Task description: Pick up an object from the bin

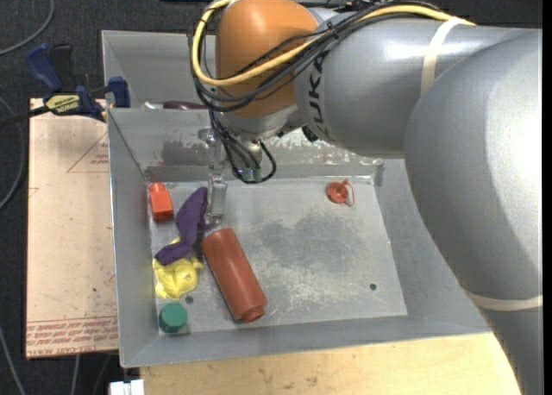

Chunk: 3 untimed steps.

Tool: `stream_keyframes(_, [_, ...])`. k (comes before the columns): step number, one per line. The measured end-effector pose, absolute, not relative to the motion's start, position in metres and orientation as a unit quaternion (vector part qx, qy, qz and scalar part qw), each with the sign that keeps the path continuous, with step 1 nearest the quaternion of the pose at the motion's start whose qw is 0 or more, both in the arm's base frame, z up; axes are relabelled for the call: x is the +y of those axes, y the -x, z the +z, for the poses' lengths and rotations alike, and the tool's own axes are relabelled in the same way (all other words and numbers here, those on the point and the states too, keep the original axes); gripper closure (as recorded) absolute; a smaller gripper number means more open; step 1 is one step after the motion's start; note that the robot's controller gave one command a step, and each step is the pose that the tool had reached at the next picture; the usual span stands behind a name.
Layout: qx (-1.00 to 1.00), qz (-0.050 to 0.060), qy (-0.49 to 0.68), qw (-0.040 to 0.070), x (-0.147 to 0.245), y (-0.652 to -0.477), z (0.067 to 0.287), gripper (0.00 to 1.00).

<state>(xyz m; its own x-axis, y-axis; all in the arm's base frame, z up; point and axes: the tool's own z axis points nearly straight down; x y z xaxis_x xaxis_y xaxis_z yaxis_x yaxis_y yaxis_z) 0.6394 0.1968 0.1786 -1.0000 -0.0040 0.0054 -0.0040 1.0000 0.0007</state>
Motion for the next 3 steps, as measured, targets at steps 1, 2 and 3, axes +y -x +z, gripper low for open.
stream_keyframes(1, [-1.000, -0.001, 0.000, -0.001, 0.196, -0.641, 0.184, 0.00])
stream_keyframes(2, [-0.997, -0.002, -0.073, -0.004, 0.196, -0.639, 0.152, 0.00])
stream_keyframes(3, [-0.972, -0.001, -0.236, -0.002, 0.187, -0.645, 0.121, 0.00])
